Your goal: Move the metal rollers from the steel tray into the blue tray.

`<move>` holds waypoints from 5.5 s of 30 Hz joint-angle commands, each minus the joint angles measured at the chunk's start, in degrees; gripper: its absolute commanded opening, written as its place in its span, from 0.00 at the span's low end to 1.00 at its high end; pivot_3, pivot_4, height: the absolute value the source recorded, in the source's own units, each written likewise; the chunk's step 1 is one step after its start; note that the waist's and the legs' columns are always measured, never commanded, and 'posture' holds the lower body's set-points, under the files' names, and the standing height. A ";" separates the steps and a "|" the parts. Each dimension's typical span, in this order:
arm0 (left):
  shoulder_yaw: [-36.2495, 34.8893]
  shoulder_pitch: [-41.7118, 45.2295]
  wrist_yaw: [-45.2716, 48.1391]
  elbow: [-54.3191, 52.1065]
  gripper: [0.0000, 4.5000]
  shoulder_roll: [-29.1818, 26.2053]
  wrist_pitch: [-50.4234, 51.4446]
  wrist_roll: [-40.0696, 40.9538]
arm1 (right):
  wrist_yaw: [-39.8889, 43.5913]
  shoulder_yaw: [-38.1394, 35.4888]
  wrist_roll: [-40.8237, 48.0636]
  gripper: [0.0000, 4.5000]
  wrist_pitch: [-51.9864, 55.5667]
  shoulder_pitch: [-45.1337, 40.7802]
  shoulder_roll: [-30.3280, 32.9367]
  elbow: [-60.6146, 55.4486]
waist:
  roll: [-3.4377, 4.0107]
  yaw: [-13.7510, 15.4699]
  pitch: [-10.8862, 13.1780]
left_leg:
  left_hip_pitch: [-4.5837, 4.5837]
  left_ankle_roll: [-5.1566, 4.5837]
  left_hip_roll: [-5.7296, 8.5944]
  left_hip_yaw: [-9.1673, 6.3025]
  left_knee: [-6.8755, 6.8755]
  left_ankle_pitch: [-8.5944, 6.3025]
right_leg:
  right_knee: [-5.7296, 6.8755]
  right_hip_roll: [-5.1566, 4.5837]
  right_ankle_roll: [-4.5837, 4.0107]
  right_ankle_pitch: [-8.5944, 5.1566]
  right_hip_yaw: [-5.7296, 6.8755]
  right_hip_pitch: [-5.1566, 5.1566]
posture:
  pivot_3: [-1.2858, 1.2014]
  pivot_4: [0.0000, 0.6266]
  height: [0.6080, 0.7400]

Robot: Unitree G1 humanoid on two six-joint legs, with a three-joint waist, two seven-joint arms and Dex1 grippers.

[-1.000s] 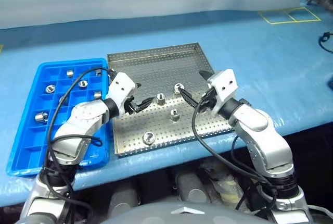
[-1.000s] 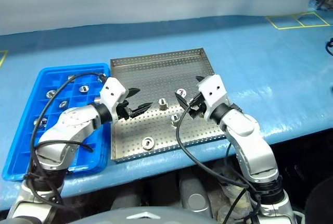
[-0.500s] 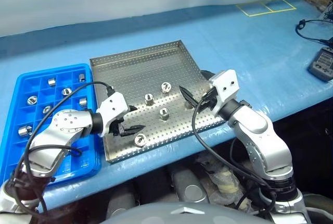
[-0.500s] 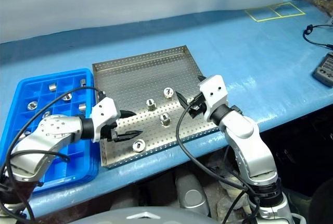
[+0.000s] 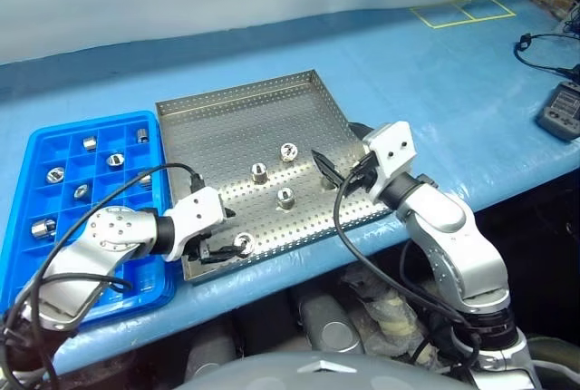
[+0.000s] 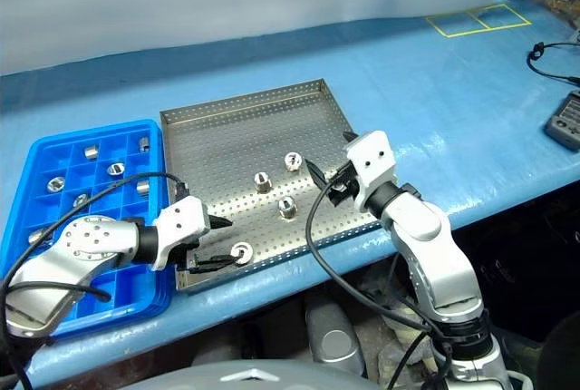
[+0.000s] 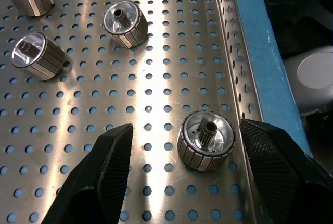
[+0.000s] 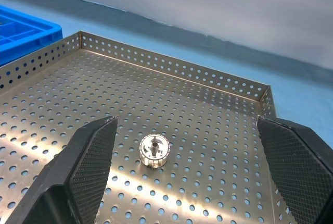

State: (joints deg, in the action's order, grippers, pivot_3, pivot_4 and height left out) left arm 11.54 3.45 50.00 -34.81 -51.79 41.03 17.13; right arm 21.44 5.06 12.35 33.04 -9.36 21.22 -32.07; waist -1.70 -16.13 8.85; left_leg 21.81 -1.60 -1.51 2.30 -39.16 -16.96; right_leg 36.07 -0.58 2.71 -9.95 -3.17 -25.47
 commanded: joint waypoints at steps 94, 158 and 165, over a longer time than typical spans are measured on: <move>-28.25 -11.24 -37.90 -22.18 0.52 23.98 18.92 7.66 | 11.30 9.70 -0.63 1.00 -5.76 -12.49 -4.91 13.54 | -0.05 16.95 -0.06 | -0.18 -0.21 0.04 0.52 -0.22 -0.13 | 0.05 -0.07 -0.36 0.00 -0.27 0.08 | 0.52 0.24 1.00; 0.60 6.96 -23.59 18.35 0.93 21.45 8.03 -4.98 | 1.25 3.10 -2.51 1.00 -2.91 -2.08 -2.93 1.34 | 0.12 0.09 -0.19 | -0.15 -0.35 0.08 0.57 -0.26 -0.20 | 0.04 -0.03 0.17 0.26 -0.60 0.05 | 0.40 0.24 1.00; -0.90 6.14 -23.86 18.36 0.74 22.88 7.31 -5.24 | 1.45 3.18 -2.49 1.00 -2.90 -2.00 -2.82 1.36 | 0.28 0.03 -0.31 | -0.17 -0.37 0.12 0.58 -0.33 -0.18 | 0.04 -0.06 0.35 0.14 -0.65 0.09 | 0.40 0.24 1.00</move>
State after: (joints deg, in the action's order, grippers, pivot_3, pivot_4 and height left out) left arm 10.54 10.22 26.18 -17.20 -29.31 48.18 12.04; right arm 22.67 8.60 9.62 31.24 -10.72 18.38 -29.49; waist -1.42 -16.10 8.54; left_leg 21.64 -1.98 -1.39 2.89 -39.49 -17.14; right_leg 36.12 -0.63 3.06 -9.81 -3.82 -25.38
